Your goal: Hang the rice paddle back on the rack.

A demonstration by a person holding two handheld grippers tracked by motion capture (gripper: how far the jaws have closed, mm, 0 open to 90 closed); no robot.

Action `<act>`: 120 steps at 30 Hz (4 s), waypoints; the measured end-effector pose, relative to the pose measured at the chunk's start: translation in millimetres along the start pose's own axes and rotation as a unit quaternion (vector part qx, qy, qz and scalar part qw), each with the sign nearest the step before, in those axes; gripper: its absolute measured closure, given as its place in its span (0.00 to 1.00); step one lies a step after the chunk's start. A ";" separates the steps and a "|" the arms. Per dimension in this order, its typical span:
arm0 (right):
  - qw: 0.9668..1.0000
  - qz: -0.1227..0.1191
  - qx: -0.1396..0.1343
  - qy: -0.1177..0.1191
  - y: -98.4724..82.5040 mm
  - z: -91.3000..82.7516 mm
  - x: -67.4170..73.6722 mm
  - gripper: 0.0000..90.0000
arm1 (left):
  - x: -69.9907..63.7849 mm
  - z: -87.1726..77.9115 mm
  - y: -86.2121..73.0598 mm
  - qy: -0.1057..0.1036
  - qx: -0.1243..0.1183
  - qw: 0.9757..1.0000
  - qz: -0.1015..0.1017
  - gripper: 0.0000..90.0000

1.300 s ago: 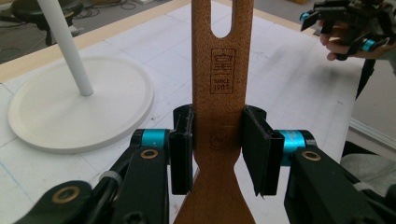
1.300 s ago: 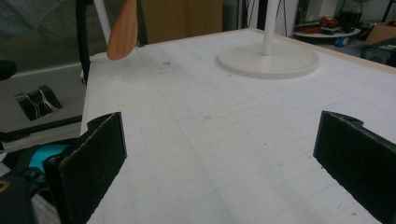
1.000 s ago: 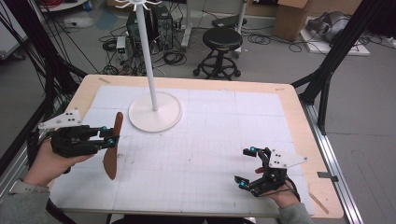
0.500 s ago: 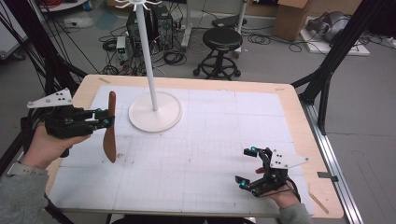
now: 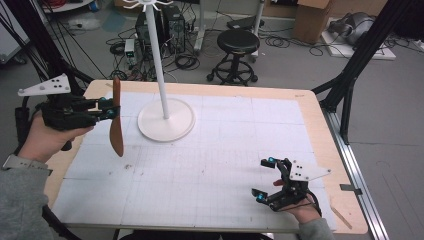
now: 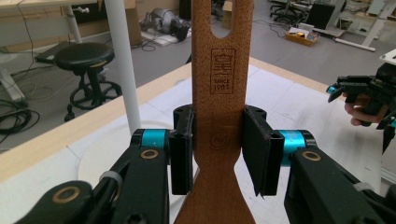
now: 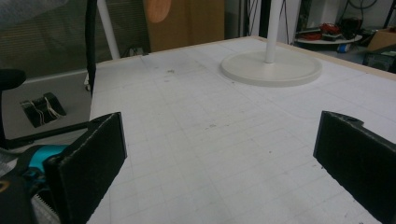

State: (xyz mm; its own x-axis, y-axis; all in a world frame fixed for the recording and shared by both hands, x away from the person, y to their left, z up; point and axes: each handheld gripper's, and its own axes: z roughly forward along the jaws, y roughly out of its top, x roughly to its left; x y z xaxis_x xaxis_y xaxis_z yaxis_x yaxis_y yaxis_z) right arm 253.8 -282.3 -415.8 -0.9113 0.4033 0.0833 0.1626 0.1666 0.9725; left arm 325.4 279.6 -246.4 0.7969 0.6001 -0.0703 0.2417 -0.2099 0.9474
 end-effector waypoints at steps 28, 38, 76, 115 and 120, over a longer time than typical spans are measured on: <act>1.000 0.009 -0.006 -0.007 0.1 -1.2 -2.6 0.02 | 27.4 9.7 63.1 0.000 -0.019 1.000 0.001 0.73; 1.000 0.003 -0.006 -0.004 0.1 -1.3 -1.8 0.02 | 40.7 18.6 85.6 0.007 -0.017 1.000 0.001 0.73; 1.000 0.003 -0.001 0.002 -0.5 -1.2 3.2 0.02 | 63.6 30.5 125.8 0.044 -0.036 0.998 -0.009 0.73; 1.000 0.008 -0.006 0.002 -1.7 -4.4 3.5 0.02 | 70.8 53.7 131.7 0.045 -0.028 0.998 -0.029 0.73; 1.000 0.006 -0.005 0.003 -1.7 -4.2 3.5 0.02 | 69.4 56.3 131.2 0.042 -0.023 0.999 -0.025 0.73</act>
State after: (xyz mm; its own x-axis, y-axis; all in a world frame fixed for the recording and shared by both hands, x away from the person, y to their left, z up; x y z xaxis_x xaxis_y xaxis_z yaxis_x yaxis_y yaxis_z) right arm 248.7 -284.9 -416.2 -0.9114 0.4001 0.0964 0.1699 0.1526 0.9736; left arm 443.5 250.2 -144.6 0.7350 0.6715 -0.0942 0.2537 -0.1435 0.9566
